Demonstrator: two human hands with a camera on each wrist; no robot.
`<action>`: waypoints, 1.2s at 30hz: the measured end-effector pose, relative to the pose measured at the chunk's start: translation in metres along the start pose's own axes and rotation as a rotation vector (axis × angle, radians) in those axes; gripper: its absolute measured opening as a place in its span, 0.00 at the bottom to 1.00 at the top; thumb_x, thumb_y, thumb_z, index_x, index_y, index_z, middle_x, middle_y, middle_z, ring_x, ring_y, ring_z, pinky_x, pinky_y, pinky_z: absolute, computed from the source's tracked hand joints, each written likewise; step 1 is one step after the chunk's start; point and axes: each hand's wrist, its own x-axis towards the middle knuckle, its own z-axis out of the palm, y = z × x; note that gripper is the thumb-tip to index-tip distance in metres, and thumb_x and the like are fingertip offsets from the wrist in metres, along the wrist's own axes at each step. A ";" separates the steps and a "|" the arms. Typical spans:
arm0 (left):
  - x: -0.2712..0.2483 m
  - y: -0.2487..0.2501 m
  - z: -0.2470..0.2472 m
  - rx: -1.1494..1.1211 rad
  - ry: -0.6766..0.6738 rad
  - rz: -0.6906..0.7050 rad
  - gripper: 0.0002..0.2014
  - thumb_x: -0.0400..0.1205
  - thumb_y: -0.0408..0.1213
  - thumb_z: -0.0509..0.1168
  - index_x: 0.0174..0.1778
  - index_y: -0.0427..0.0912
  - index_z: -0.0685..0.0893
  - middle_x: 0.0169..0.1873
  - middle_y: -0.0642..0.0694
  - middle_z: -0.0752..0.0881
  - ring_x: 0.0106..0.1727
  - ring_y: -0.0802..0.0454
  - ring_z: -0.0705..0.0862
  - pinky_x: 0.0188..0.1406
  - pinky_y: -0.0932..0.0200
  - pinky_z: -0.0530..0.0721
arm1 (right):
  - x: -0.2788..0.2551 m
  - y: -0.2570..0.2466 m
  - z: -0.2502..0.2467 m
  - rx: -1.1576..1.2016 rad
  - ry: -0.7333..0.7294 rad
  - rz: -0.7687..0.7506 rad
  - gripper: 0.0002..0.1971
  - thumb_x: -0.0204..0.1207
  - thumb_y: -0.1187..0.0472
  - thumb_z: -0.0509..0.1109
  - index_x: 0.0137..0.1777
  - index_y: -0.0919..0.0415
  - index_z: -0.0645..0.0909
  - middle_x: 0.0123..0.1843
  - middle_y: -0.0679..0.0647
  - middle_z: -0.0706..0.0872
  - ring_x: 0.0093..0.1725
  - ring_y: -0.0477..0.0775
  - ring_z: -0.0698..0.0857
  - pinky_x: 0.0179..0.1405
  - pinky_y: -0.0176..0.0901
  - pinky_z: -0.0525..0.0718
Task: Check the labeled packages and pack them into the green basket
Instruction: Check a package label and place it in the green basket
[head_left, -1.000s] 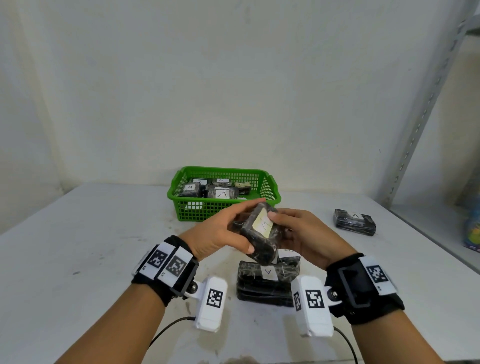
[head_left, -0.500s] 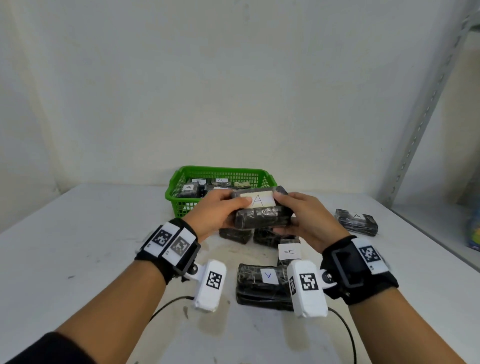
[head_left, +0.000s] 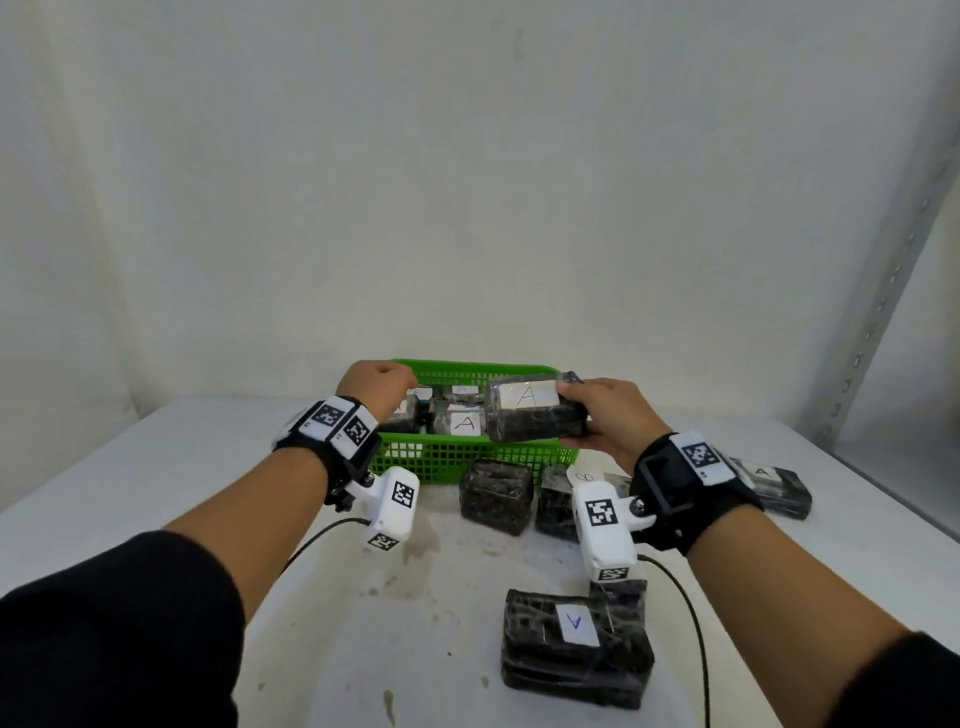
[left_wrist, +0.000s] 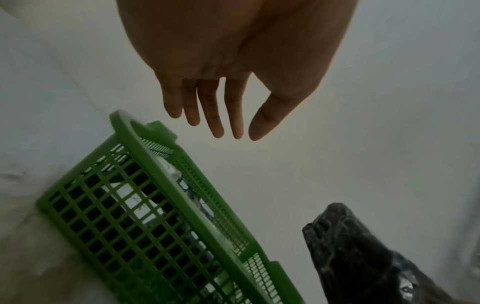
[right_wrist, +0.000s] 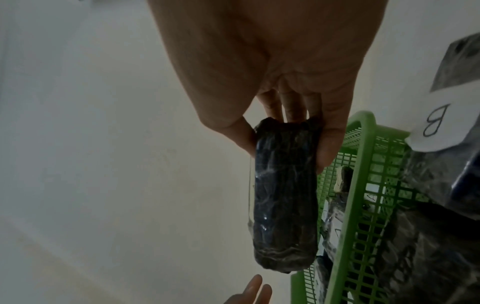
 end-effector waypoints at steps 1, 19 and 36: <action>0.006 -0.003 0.001 0.032 0.015 -0.029 0.05 0.76 0.36 0.68 0.43 0.45 0.89 0.41 0.48 0.83 0.44 0.48 0.78 0.38 0.60 0.73 | 0.007 0.001 0.005 -0.013 0.001 -0.001 0.11 0.83 0.60 0.77 0.57 0.67 0.83 0.47 0.61 0.87 0.46 0.62 0.89 0.44 0.56 0.92; 0.085 -0.040 0.017 0.306 0.049 -0.227 0.10 0.76 0.36 0.64 0.30 0.40 0.73 0.28 0.46 0.76 0.27 0.49 0.73 0.25 0.63 0.67 | 0.112 0.033 0.018 -0.515 0.047 0.090 0.11 0.74 0.55 0.78 0.46 0.62 0.84 0.61 0.70 0.90 0.52 0.65 0.88 0.63 0.61 0.89; 0.100 -0.053 0.023 0.509 0.081 -0.195 0.13 0.85 0.33 0.58 0.34 0.36 0.73 0.60 0.32 0.85 0.56 0.35 0.84 0.53 0.51 0.80 | 0.125 0.027 0.023 -0.585 -0.155 0.211 0.07 0.82 0.67 0.71 0.41 0.65 0.80 0.47 0.64 0.85 0.48 0.65 0.86 0.52 0.57 0.87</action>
